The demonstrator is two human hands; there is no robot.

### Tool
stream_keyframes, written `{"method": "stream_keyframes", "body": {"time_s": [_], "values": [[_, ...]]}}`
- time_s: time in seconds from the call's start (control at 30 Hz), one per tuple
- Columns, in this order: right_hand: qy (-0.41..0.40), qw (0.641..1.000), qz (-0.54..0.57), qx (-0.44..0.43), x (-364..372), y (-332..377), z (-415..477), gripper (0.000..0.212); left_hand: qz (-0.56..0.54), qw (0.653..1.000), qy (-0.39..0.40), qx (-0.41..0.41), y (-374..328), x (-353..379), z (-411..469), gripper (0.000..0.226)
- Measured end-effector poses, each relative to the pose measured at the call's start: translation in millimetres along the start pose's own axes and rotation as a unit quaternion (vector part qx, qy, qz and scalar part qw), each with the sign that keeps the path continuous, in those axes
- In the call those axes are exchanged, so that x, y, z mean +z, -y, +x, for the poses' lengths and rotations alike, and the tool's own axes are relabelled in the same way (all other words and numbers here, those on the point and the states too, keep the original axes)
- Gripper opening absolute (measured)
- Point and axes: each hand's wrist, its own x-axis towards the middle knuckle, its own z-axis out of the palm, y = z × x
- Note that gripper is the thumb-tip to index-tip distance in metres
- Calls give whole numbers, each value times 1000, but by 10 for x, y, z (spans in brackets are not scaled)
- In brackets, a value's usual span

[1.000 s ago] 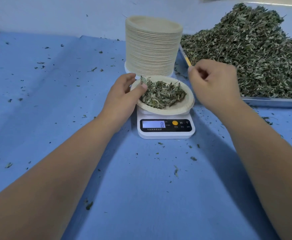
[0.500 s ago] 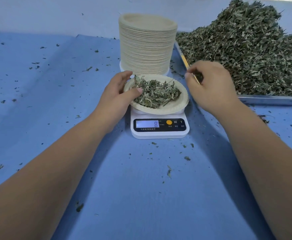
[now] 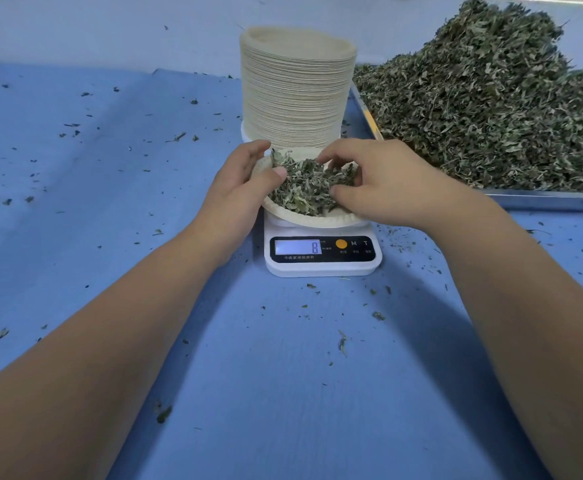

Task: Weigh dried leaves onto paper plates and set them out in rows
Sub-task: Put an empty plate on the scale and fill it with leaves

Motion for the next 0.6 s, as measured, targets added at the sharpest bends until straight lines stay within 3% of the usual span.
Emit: {"method": "stream_keyframes", "body": {"time_s": [0.17,0.37,0.6], "values": [[-92,996,21,-8,-34,-27,23,14,13,1000,-11,-7,-14,-13,-5,52],[-201,962,185,-5,-52,-75,-29,15,25,999,-19,-22,-24,-19,-15,50],[-243,932,266,24,-7,-138,-17,17,20,999,-26,-24,-17,-26,-11,48]]}}
